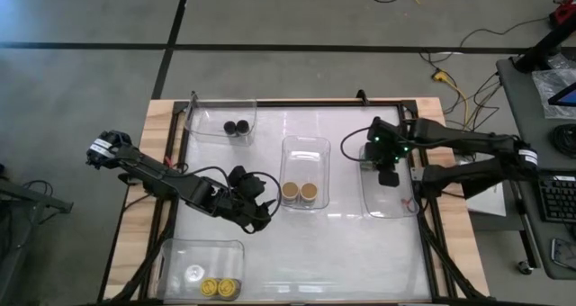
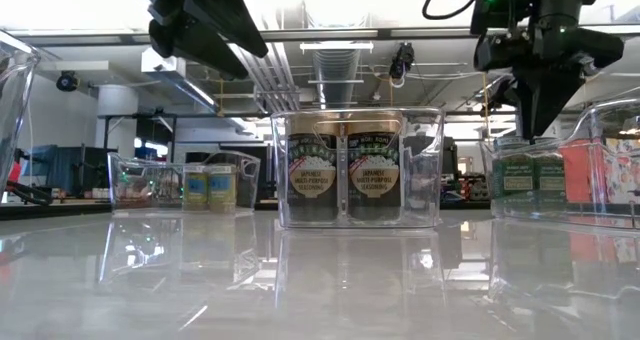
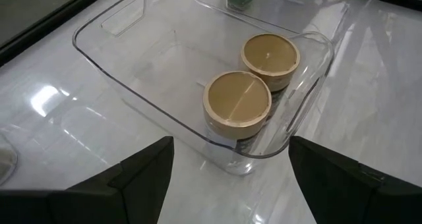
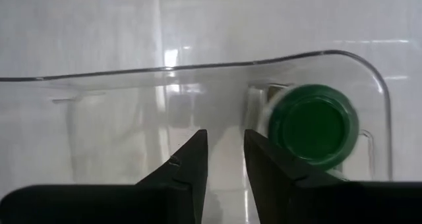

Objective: Sort spices by type
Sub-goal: Adjust the green seasoning bottles in the middle right transparent bin

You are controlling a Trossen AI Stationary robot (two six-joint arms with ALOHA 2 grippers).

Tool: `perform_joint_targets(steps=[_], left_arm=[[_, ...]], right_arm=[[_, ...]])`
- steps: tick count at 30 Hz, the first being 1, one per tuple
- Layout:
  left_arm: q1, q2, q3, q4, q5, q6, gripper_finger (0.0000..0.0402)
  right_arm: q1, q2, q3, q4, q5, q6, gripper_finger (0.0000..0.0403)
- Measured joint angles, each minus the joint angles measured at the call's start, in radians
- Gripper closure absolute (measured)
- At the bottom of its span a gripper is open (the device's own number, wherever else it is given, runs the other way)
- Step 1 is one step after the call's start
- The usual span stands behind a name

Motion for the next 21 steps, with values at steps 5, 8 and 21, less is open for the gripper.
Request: perform_joint_targets(steps=[5, 8, 21], left_arm=[[0.000, 0.000, 0.025, -0.016, 0.004, 0.000, 0.0119], [0.000, 0.000, 0.046, -0.058, 0.006, 0.001, 0.0119], [0.000, 0.000, 0.135, -0.130, 0.008, 0.044, 0.0119]], right_arm=[[0.000, 0.016, 0.000, 0.000, 0.029, -0.003, 0.0319], [0.000, 0.019, 0.000, 0.000, 0.029, -0.003, 0.0318], [0.000, 0.019, 0.000, -0.005, 0.079, -0.003, 0.0301]])
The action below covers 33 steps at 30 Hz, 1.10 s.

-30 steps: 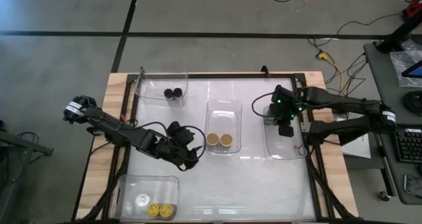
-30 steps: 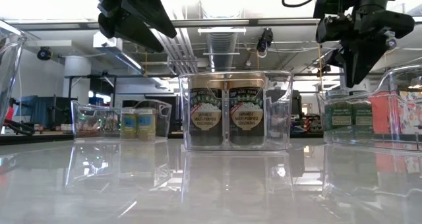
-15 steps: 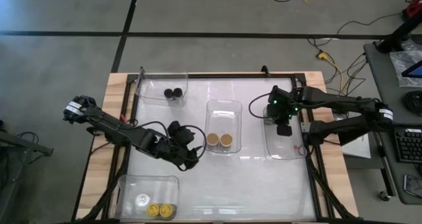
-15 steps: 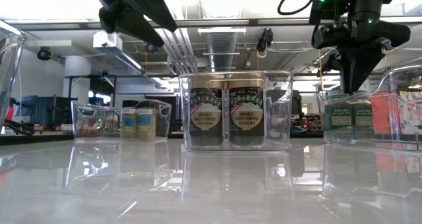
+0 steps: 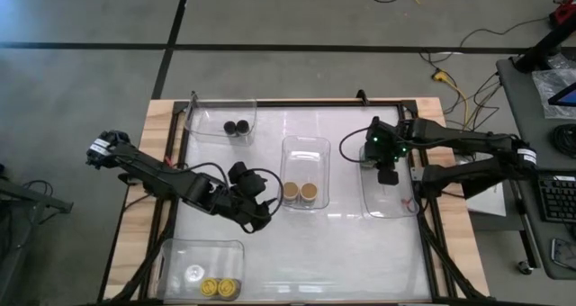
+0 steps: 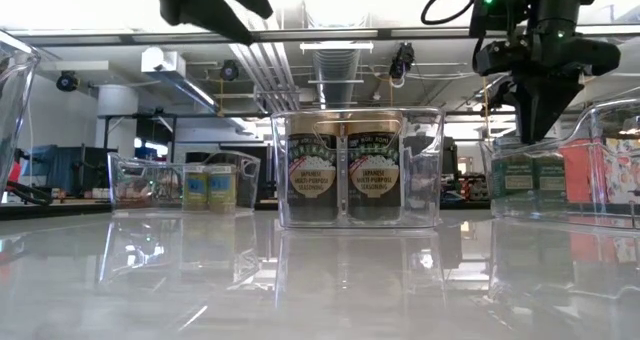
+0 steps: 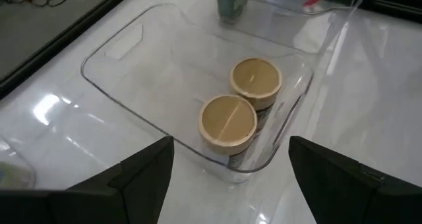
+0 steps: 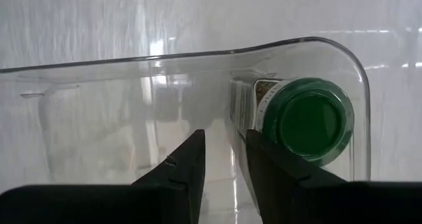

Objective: Sort spices by type
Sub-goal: Adjust the green seasoning bottles in the middle right transparent bin, then return to Home Position

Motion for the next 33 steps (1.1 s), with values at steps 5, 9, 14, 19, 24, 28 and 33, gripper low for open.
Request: perform_joint_targets(steps=[5, 9, 14, 19, 24, 28, 33], left_arm=[[0.000, 0.000, 0.044, -0.007, 0.023, 0.010, 0.0119], [0.000, 0.000, 0.075, -0.011, 0.044, 0.079, 0.0119], [0.000, 0.000, 0.085, -0.015, 0.046, 0.113, 0.0119], [0.000, 0.000, 0.075, -0.015, 0.046, 0.113, 0.0119], [0.000, 0.000, 0.073, -0.016, 0.045, 0.118, 0.0119], [0.000, -0.001, 0.093, -0.088, 0.042, 0.172, 0.0119], [0.001, -0.002, 0.163, -0.275, -0.016, 0.168, 0.0119]], right_arm=[[0.000, -0.007, -0.001, -0.011, 0.000, -0.012, 0.0307], [0.000, -0.013, -0.001, -0.025, 0.001, -0.013, 0.0316], [0.000, -0.015, -0.001, -0.033, 0.002, -0.013, 0.0321], [0.000, -0.017, -0.001, -0.033, 0.053, -0.012, 0.0314], [0.000, -0.020, -0.001, -0.034, 0.054, -0.011, 0.0301], [0.000, -0.026, -0.001, -0.035, 0.053, -0.011, 0.0294], [0.000, -0.027, 0.051, -0.085, 0.051, -0.011, 0.0291]])
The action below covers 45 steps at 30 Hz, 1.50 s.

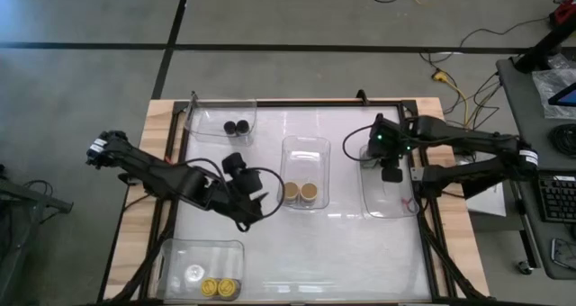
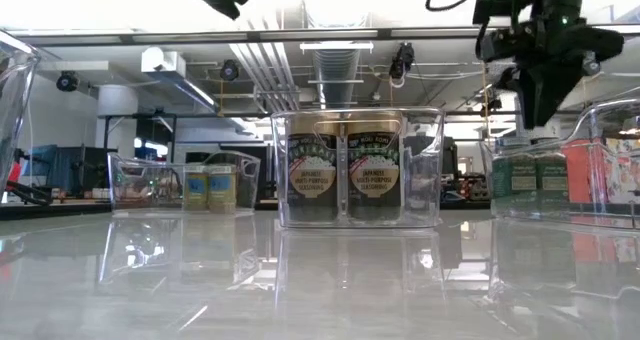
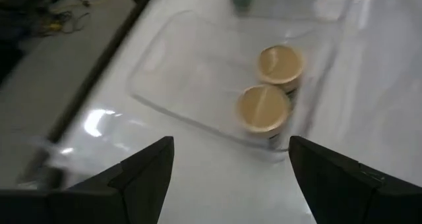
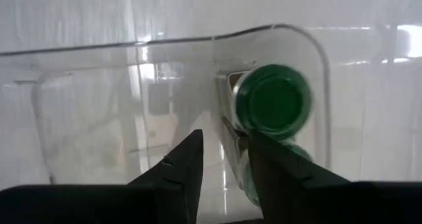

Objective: Sort spices by type
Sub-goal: Return to Home Position

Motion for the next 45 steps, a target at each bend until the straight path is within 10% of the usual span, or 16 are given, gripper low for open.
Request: perform_joint_targets(steps=[18, 35, 45], left_arm=[[0.009, -0.035, 0.249, -0.316, -0.044, 0.058, 0.0118], [0.071, -0.491, -0.473, 0.598, 0.106, 0.036, 0.0119], [0.268, -0.616, -0.606, 0.656, 0.360, 0.129, 0.0119]], right_arm=[[0.012, -0.030, 0.237, 0.062, -0.211, 0.094, 0.0351], [0.278, -0.334, -0.107, 0.612, -0.033, 0.338, 0.0394], [0.277, -0.456, -0.107, 0.535, -0.026, 0.325, 0.0394]])
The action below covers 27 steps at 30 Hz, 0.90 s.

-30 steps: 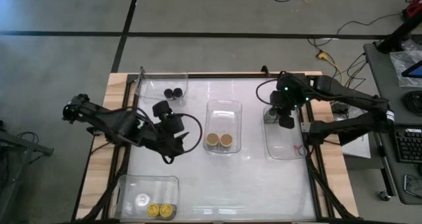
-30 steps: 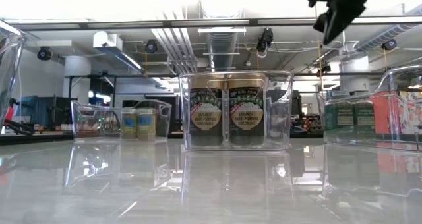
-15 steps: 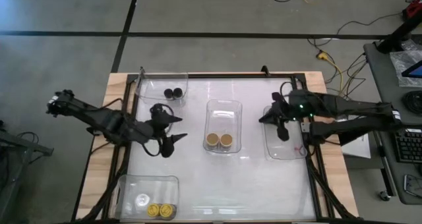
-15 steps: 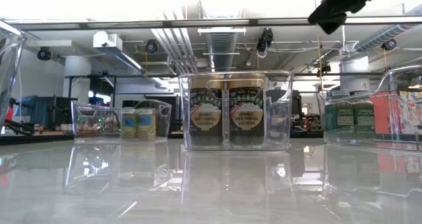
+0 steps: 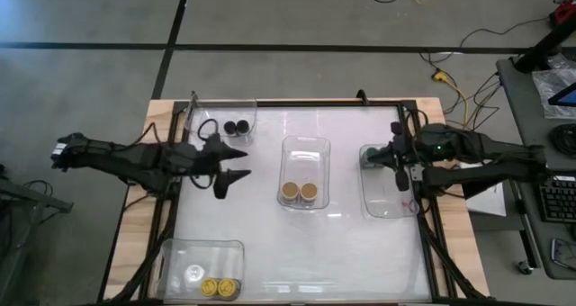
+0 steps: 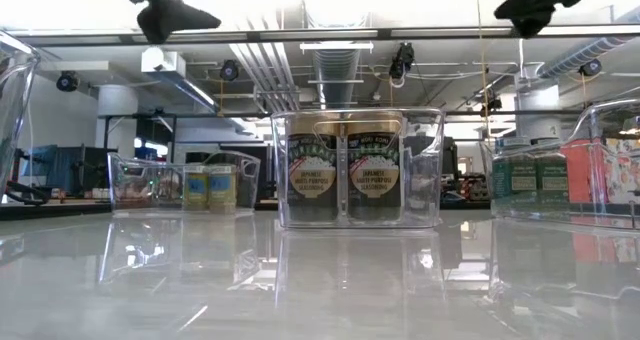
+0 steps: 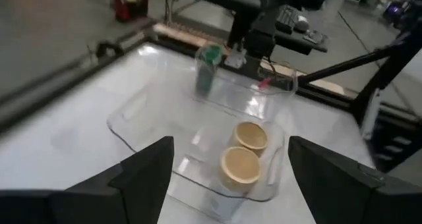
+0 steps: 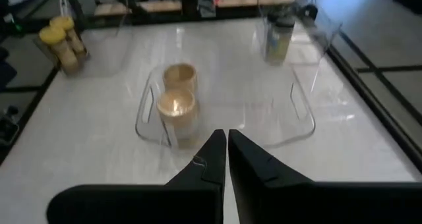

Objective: Sort spices by type
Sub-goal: Return to Home Position

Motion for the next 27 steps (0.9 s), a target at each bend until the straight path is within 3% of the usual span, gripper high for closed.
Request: perform_joint_targets(steps=[6, 12, 21, 27], left_arm=[[-0.001, -0.127, -0.108, -0.045, -0.108, 0.098, 0.0119], [-0.001, -0.142, -0.254, 0.041, -0.269, -0.037, 0.0119], [-0.002, -0.142, -0.488, 0.494, -0.248, 0.079, 0.0119], [-0.001, -0.160, -0.541, 0.396, -0.246, -0.025, 0.0119]], right_arm=[[0.000, -0.007, 0.000, -0.080, 0.000, 0.066, 0.0394], [0.000, -0.016, -0.024, -0.072, -0.001, 0.051, 0.0393], [0.000, -0.133, -0.177, 0.243, -0.035, -0.007, 0.0390], [0.000, -0.204, -0.291, 0.267, -0.027, 0.050, 0.0390]])
